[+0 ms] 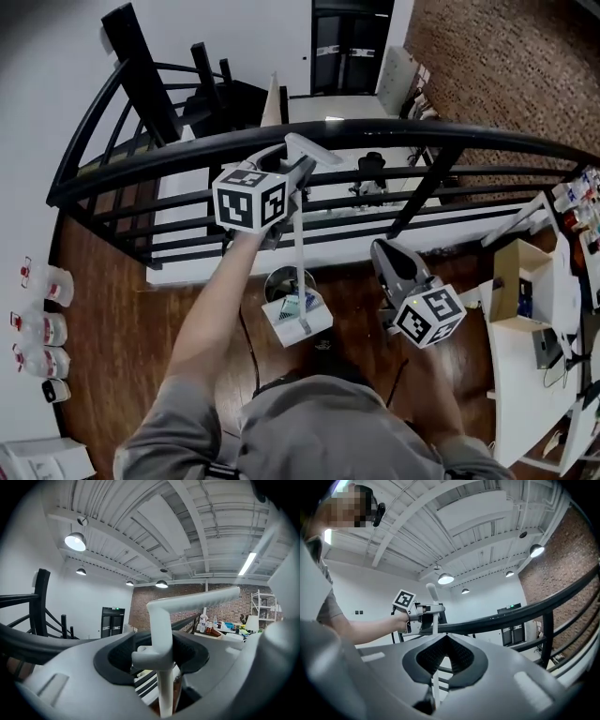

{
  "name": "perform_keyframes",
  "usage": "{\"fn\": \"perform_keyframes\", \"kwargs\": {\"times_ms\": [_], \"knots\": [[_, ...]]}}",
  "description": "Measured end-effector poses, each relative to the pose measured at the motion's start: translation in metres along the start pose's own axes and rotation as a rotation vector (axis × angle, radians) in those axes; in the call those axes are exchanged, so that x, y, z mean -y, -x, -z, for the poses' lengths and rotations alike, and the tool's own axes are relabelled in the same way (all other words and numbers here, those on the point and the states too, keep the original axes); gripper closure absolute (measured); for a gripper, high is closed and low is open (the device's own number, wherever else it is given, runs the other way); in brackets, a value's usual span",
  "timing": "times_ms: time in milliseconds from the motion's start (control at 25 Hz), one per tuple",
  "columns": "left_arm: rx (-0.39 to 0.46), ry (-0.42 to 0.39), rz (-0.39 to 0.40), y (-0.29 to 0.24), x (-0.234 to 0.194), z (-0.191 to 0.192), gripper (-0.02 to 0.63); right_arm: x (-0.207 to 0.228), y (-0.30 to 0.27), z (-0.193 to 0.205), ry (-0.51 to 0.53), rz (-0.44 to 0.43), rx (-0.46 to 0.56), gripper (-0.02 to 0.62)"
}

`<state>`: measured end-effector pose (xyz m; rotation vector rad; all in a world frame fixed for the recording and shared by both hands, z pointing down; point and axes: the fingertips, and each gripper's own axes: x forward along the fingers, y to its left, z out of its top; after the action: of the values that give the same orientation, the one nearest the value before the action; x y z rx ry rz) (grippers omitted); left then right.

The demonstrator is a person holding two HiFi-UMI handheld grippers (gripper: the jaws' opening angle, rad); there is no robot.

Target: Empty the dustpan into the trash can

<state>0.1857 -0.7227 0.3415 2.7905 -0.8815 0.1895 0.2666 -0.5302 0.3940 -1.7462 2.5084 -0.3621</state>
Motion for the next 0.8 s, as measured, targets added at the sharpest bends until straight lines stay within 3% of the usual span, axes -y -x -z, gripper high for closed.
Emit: {"fn": "perform_keyframes", "kwargs": {"times_ms": [280, 800], "knots": [[-0.018, 0.045, -0.051, -0.048, -0.050, -0.004, 0.385, 0.030, -0.069, -0.012, -0.006, -0.088, -0.035, 0.597], [-0.077, 0.128, -0.083, -0.099, -0.125, 0.001, 0.385, 0.056, -0.127, -0.016, -0.028, -0.050, -0.061, 0.597]]}}
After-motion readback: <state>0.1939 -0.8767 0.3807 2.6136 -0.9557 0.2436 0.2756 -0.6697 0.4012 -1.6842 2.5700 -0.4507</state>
